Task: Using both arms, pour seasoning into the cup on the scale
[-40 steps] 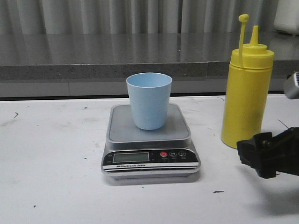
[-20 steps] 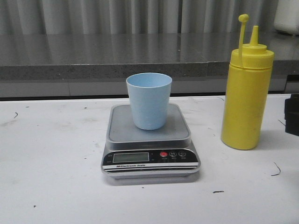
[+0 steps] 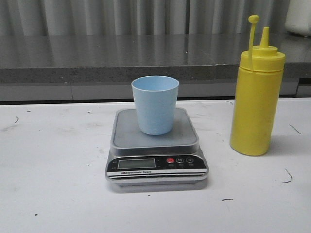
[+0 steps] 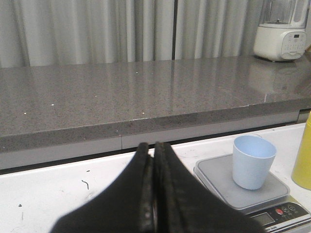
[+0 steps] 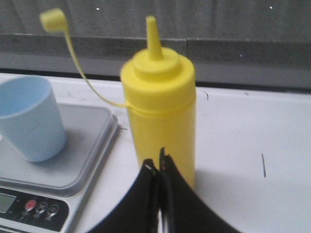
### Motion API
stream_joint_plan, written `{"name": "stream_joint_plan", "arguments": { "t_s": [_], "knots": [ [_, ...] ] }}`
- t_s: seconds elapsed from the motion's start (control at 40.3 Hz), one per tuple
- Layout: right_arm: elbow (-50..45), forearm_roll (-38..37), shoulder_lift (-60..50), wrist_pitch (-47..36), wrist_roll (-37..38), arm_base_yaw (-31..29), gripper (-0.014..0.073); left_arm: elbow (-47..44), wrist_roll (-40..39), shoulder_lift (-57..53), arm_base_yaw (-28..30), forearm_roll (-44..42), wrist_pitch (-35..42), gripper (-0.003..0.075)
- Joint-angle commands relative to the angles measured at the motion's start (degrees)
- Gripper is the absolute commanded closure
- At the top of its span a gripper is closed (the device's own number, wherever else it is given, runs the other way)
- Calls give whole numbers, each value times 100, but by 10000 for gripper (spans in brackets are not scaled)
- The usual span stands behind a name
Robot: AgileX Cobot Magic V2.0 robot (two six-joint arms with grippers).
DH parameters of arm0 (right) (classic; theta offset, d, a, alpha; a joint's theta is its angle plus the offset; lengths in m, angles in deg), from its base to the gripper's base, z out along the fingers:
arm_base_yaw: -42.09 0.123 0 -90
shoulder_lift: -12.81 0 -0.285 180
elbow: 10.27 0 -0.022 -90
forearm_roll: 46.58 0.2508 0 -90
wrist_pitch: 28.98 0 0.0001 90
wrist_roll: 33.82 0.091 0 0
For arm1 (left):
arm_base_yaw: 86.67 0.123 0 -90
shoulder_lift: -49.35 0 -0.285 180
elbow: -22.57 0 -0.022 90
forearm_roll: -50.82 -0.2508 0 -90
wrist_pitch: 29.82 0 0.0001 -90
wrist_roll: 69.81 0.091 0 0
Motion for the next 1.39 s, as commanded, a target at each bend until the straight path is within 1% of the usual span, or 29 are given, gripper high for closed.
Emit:
{"name": "stream_joint_plan", "arguments": {
  "t_s": [0.0,0.099,0.347,0.496,0.645,1.364],
  "knots": [
    [646,202,-650,744,-634,-57,655,136,-53,79,-1,38,454,740],
    [990,240,-1157,1411,-939,-177,655,136,-53,79,-1,38,454,740],
    [1083,240,-2496,2483,-939,-581,655,136,-53,79,-1,38,454,740],
    [1083,240,-3111,2916,-939,-806,655,136,-53,79,-1,38,454,740],
    [1083,235,-3365,2970,-939,-855,655,136,-53,79,-1,38,454,740],
    [1083,235,-3365,2970,-939,-855,655,136,-53,79,-1,38,454,740]
  ]
}}
